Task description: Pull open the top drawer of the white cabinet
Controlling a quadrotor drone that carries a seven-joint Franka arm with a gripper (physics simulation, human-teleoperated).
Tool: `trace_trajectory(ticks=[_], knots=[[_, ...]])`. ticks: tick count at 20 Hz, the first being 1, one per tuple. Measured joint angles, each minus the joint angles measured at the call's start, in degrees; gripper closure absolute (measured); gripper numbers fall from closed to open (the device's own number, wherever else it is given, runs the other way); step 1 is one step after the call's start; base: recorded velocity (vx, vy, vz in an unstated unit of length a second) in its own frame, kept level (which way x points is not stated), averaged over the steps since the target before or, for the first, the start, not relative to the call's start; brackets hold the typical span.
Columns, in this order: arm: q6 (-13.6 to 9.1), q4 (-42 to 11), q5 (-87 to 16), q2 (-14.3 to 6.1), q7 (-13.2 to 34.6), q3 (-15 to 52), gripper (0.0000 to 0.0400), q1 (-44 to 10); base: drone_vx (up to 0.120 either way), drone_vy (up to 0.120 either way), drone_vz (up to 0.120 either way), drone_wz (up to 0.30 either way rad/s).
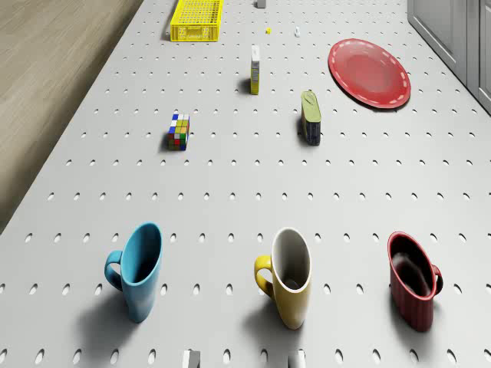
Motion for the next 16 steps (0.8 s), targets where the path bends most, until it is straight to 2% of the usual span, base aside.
trace_trajectory(ticks=[3, 8, 12, 16], knots=[[-3.05, 3.62, 0.03, 0.43, -0.05, 0.04, 0.006, -0.09, 0.0, 0.0, 0.0, 0.0], [-7.08, 9.73, 0.07, 2.28, -0.1, 0.11, 0.0085, -0.19, 0.0, 0.0, 0.0, 0.0], [-9.27, 13.51, 0.1, 3.7, -0.13, 0.14, 0.0091, -0.26, 0.0, 0.0, 0.0, 0.0], [-10.41, 15.63, 0.12, 4.5, -0.15, 0.17, 0.0094, -0.3, 0.0, 0.0, 0.0, 0.0]])
